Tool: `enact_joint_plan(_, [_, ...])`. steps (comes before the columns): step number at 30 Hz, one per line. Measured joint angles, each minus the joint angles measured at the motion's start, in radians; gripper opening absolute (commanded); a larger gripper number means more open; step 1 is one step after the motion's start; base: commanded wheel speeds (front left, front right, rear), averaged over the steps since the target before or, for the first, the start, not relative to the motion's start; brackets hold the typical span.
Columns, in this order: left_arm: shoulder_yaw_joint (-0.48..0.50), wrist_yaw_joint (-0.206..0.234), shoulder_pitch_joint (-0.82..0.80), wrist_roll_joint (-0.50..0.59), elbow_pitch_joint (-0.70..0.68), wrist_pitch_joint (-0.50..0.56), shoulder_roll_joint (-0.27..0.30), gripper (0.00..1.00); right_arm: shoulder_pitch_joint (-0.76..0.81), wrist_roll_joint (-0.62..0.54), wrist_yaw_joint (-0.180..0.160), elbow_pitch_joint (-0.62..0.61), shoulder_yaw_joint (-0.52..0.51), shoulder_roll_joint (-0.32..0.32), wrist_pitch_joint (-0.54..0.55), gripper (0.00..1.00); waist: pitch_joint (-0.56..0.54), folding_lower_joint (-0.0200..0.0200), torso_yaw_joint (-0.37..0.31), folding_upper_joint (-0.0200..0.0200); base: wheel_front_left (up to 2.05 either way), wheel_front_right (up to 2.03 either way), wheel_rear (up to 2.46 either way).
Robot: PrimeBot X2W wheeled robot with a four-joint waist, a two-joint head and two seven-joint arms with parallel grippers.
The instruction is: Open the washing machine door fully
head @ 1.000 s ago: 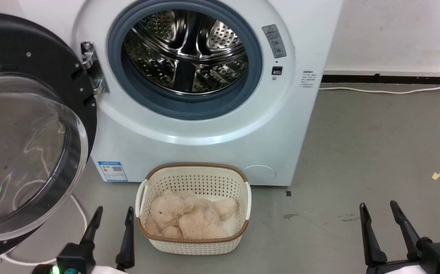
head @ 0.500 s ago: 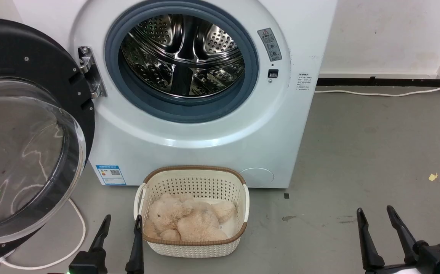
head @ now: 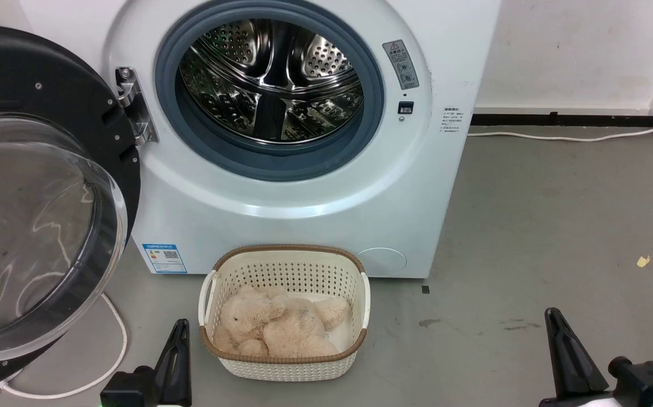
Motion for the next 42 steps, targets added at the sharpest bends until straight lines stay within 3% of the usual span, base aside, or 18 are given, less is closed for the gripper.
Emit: enact_joint_plan(42, [0.06, -0.052, -0.026, 0.078, -0.005, 0.067, -0.049, 0.0, -0.028, -0.037, 0.0, -0.007, 0.01, 0.0, 0.075, 0.0, 0.012, 0.0001, 0.009, 0.0, 0.0, 0.0, 0.0])
